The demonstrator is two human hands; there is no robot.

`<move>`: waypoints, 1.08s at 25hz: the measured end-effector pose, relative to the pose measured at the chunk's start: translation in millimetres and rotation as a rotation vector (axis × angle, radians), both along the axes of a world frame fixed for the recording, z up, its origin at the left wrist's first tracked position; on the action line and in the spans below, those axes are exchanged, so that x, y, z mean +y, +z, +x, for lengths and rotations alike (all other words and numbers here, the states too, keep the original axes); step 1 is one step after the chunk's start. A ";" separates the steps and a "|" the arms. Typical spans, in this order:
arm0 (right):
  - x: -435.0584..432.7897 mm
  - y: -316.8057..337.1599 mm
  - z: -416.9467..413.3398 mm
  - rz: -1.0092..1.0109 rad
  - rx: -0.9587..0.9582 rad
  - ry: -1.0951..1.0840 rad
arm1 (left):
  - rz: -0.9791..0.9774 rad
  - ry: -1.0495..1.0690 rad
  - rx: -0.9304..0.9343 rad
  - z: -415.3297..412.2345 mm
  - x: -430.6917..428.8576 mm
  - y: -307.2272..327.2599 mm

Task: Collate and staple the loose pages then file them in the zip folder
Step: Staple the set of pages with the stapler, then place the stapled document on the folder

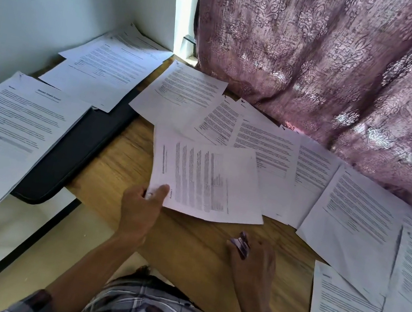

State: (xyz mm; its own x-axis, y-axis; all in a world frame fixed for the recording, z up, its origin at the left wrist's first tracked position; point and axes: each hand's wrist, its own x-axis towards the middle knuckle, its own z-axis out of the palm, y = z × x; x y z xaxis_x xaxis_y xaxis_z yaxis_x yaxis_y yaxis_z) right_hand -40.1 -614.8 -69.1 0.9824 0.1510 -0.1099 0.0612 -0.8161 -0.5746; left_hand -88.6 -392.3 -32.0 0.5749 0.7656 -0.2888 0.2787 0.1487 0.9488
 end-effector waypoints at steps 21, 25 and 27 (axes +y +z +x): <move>181.8 65.9 70.1 0.713 0.379 0.525 | 0.133 -0.026 -0.275 -1.6 182.2 128.4; 246.6 48.7 28.5 0.728 0.617 0.605 | 0.478 -0.024 0.013 -2.1 274.3 107.4; 280.9 38.0 7.4 0.660 0.662 0.633 | 0.547 -0.055 0.125 -3.4 313.7 88.0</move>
